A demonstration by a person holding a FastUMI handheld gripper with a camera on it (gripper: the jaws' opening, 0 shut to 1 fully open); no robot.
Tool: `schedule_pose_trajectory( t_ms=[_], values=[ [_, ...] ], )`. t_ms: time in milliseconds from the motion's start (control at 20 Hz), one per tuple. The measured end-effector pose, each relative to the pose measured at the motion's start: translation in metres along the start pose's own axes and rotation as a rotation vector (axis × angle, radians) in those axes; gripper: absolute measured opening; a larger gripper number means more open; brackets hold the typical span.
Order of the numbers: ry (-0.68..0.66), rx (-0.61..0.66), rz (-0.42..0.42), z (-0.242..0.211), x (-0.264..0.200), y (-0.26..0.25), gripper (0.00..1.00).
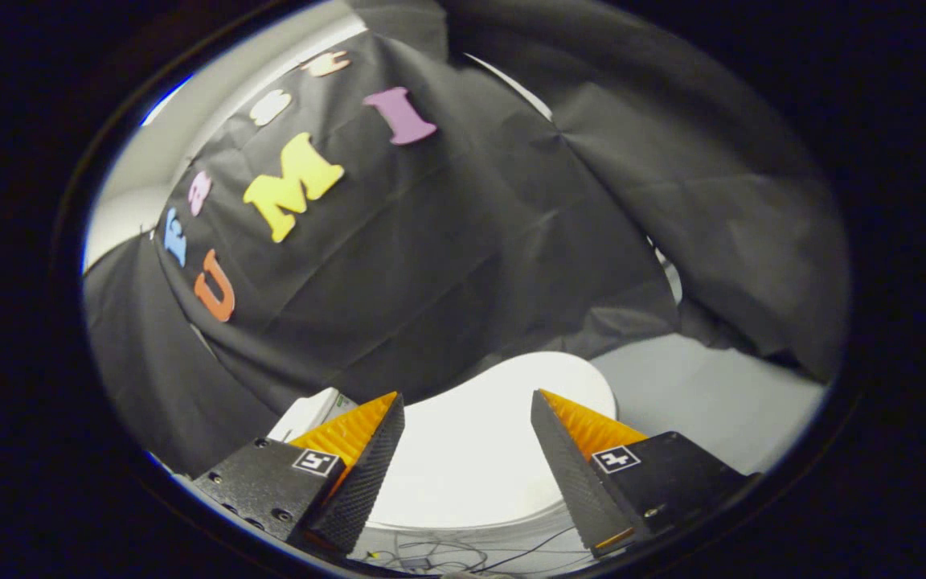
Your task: Open the toilet lid.
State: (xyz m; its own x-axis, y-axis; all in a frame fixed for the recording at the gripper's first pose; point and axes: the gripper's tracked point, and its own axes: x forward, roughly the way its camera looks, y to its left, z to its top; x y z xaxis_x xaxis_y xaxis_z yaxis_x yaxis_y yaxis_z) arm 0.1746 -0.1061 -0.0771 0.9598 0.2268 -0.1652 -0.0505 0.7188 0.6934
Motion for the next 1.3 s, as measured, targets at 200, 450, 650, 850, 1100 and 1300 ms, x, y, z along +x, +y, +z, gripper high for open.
schedule_pose_trajectory(
  t_ms=[200,450,650,850,1100,1300],
  values=[
    [0.063,0.082,-0.047,-0.028,0.014,-0.048,0.98],
    [0.081,0.162,-0.092,-0.04,0.014,-0.084,0.98],
    [0.106,0.197,-0.138,-0.053,0.012,-0.115,0.98],
    [0.151,0.268,-0.167,-0.07,0.012,-0.138,0.97],
    [0.212,0.354,-0.148,-0.089,0.015,-0.144,0.88],
    [0.23,0.37,-0.128,-0.094,0.018,-0.14,0.67]
  ],
)
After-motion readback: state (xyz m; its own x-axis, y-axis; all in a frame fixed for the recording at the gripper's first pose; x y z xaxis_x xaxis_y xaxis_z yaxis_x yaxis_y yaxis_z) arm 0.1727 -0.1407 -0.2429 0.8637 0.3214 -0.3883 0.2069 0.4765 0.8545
